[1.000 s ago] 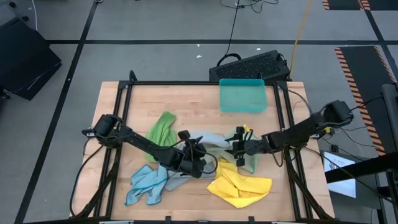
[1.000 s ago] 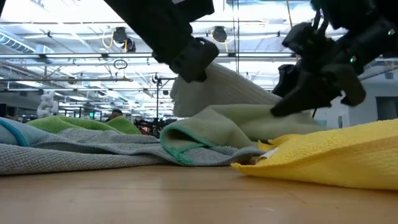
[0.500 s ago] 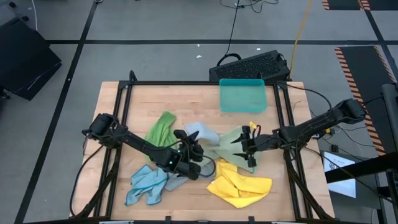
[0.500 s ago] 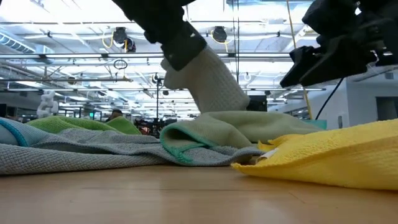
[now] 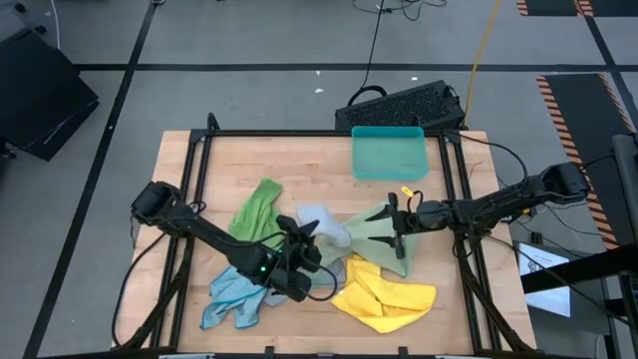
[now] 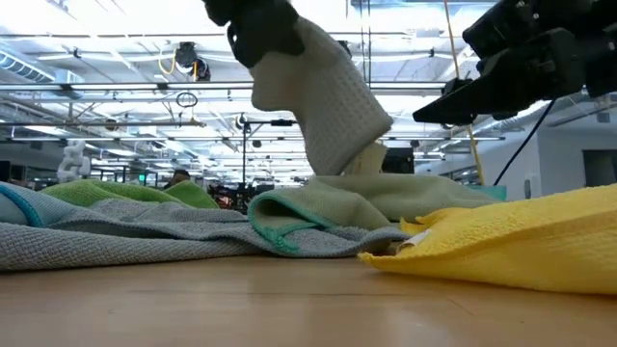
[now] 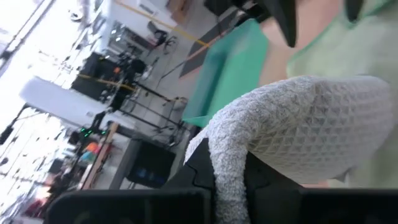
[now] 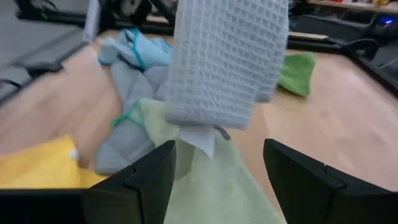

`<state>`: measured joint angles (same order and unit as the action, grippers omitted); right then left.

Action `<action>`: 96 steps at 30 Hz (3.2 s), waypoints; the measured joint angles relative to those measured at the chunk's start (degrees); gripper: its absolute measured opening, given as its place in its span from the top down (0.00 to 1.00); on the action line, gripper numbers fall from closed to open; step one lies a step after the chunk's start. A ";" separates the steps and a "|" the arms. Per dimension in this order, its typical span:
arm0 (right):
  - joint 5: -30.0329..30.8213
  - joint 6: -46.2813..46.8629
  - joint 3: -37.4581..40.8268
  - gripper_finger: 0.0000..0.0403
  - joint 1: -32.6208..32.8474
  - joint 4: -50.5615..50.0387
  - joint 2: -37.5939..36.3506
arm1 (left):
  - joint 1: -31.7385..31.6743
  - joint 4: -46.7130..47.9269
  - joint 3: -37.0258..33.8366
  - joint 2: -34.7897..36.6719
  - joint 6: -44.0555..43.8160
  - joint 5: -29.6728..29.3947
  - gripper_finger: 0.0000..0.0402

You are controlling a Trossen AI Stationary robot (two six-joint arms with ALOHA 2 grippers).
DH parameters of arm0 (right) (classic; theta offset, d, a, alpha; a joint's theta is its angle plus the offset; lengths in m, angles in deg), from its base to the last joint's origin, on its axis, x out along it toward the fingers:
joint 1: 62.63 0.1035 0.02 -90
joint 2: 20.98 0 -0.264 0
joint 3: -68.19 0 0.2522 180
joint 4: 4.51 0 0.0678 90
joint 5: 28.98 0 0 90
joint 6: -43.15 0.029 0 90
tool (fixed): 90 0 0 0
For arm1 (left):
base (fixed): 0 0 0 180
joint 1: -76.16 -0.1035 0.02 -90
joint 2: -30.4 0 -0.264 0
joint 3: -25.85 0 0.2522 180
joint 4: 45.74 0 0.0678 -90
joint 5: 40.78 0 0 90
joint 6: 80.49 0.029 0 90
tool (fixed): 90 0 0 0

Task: Fold microfiber towels
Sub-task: Put the folded gray microfiber cloth into the bin

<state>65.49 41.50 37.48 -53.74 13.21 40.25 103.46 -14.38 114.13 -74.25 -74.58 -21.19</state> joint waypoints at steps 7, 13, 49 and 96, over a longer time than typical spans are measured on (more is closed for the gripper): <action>-6.41 3.57 1.95 0.41 0.08 3.37 0.02 | -0.55 -10.95 0.00 -0.03 10.28 5.35 0.96; -6.63 1.61 3.89 0.41 -1.57 12.36 1.00 | -1.01 -23.29 -0.02 -0.06 28.47 12.58 0.96; -33.71 15.65 -3.12 0.06 -6.65 28.84 17.46 | -2.62 -29.69 0.00 -0.19 47.19 37.47 0.96; 4.44 17.21 -2.56 0.24 -2.75 -0.77 -0.77 | -13.56 1.59 -0.07 6.96 -4.88 26.17 0.96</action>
<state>69.93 58.71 34.92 -56.49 12.44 39.49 89.90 -12.80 114.07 -67.29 -79.46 4.98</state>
